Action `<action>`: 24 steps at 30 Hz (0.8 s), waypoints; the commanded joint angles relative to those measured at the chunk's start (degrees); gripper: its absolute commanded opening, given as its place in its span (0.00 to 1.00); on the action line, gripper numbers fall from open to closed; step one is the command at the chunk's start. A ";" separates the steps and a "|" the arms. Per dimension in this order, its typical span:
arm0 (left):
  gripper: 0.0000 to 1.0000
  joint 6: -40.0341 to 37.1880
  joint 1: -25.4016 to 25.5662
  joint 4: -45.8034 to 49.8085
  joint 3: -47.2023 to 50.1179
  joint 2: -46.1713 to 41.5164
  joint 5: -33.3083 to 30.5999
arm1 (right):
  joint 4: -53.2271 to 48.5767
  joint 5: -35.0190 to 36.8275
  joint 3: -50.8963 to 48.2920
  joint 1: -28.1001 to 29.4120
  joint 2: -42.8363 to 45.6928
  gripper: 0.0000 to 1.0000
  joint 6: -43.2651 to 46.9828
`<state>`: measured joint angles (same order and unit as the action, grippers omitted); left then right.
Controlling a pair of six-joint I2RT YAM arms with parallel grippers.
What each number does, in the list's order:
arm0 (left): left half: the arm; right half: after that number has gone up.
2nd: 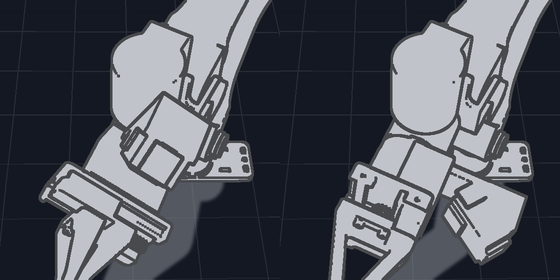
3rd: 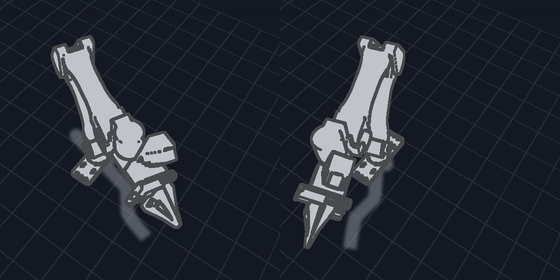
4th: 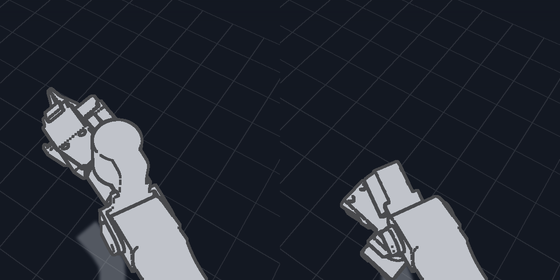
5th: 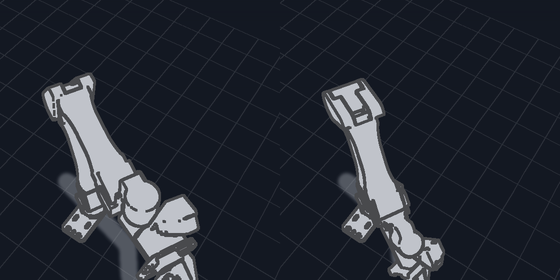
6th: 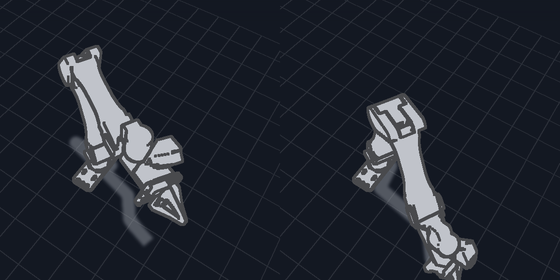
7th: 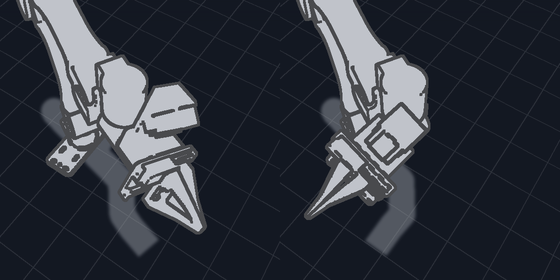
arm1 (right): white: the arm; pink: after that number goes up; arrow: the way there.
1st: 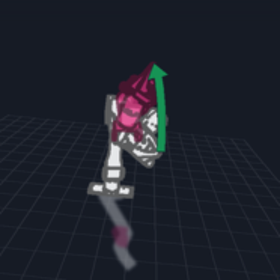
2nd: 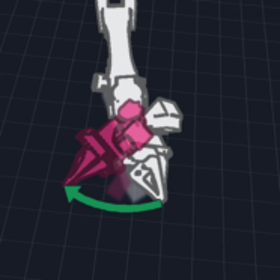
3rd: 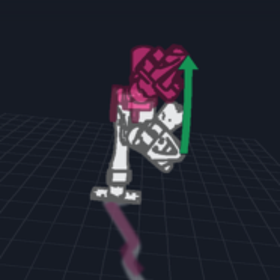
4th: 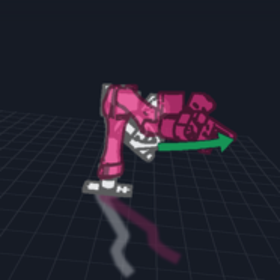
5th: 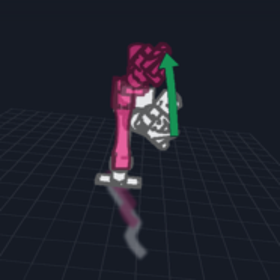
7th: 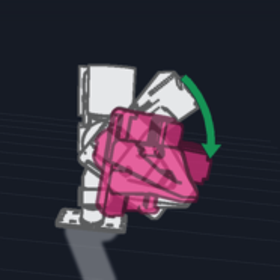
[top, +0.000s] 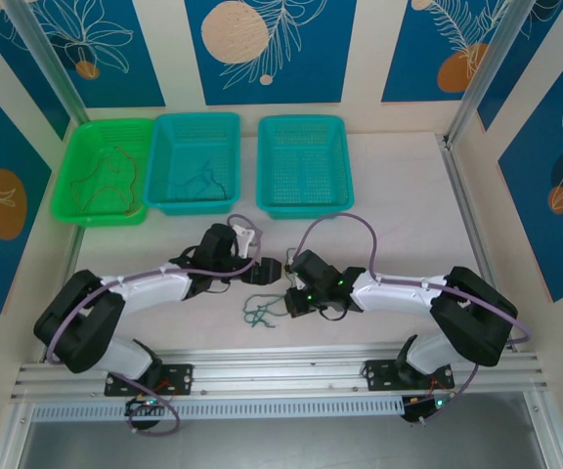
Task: Untangle the cables
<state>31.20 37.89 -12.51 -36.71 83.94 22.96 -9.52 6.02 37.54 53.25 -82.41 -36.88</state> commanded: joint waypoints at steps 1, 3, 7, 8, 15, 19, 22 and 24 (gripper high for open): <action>0.92 3.29 0.69 -5.89 -2.25 4.12 2.93 | 1.47 0.05 -0.16 0.42 0.53 0.00 0.34; 0.90 7.78 0.81 -8.22 -3.11 6.85 2.62 | 1.75 0.04 -1.13 0.45 1.40 0.00 0.33; 0.86 11.94 3.14 -7.99 -6.45 11.00 0.80 | 3.06 0.89 -4.37 0.36 4.18 0.00 -0.38; 0.84 13.00 3.98 -8.20 -7.15 11.71 0.07 | 3.44 1.00 -5.15 0.18 4.76 0.00 -0.58; 0.67 19.47 6.95 -4.56 -11.22 17.61 -6.60 | 5.21 0.52 -7.45 -0.46 6.57 0.00 -1.04; 0.52 23.07 7.59 -5.90 -11.39 19.73 -7.82 | 5.38 0.71 -7.95 -0.52 7.16 0.00 -1.00; 0.42 26.44 7.72 -8.73 -11.32 21.54 -6.38 | 6.03 0.86 -8.63 -0.65 8.01 0.00 -1.13; 0.39 26.86 7.86 -7.90 -11.96 22.28 -6.50 | 6.32 0.92 -8.99 -0.79 8.44 0.00 -1.17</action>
<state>54.57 44.88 -18.81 -47.22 104.07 16.86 -4.80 7.68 29.56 52.49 -75.35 -38.92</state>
